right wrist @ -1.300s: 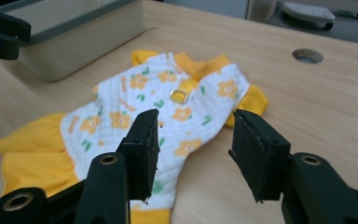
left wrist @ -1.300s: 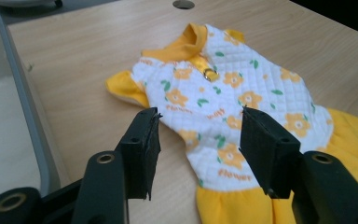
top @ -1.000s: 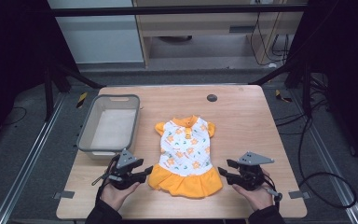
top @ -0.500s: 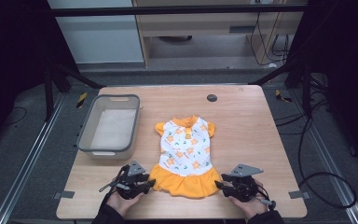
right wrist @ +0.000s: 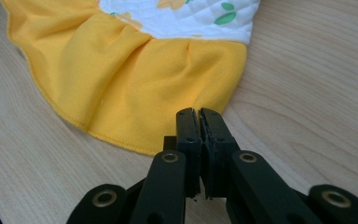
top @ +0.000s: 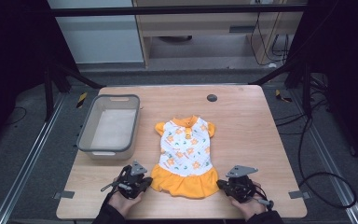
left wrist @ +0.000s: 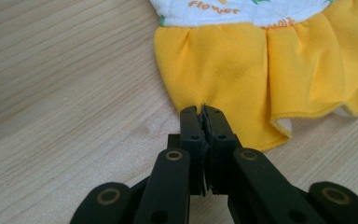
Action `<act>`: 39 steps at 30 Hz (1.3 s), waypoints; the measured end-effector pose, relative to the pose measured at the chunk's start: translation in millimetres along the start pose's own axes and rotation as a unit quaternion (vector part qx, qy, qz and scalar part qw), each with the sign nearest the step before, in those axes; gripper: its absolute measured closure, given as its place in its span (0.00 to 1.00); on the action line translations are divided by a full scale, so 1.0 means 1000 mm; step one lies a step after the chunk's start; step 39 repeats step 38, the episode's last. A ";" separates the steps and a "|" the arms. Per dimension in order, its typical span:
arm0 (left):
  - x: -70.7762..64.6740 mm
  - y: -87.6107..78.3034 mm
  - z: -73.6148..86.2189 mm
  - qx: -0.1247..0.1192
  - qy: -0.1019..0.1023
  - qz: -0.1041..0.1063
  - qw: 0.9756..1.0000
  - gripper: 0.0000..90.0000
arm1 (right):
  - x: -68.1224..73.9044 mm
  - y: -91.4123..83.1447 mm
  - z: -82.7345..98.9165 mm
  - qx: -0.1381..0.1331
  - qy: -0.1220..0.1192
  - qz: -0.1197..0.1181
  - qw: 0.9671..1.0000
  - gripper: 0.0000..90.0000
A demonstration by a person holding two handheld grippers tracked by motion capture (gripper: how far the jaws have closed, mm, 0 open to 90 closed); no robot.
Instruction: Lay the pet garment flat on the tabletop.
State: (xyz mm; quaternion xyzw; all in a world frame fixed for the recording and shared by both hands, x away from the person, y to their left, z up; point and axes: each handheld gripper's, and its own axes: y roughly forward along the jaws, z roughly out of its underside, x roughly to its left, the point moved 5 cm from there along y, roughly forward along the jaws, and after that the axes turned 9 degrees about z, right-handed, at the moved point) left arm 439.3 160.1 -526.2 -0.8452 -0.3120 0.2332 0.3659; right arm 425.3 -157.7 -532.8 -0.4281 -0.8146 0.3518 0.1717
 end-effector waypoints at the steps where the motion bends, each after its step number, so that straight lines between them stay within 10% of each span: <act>1: 0.001 -0.001 0.000 0.000 0.000 -0.001 1.000 0.98 | -0.004 -0.001 0.000 0.001 0.001 0.011 1.000 0.97; 10: 0.001 -0.002 0.000 -0.003 0.007 0.000 1.000 0.97 | -0.014 -0.001 0.001 -0.004 0.011 0.025 1.000 0.95; 24: 0.010 -0.040 -0.004 -0.093 -0.003 -0.015 0.996 0.70 | -0.025 -0.022 -0.009 -0.076 0.034 0.026 0.996 0.87; 39: 0.041 -0.052 0.017 -0.112 -0.004 -0.045 0.993 0.32 | -0.076 -0.033 -0.002 -0.123 0.085 0.103 0.983 0.53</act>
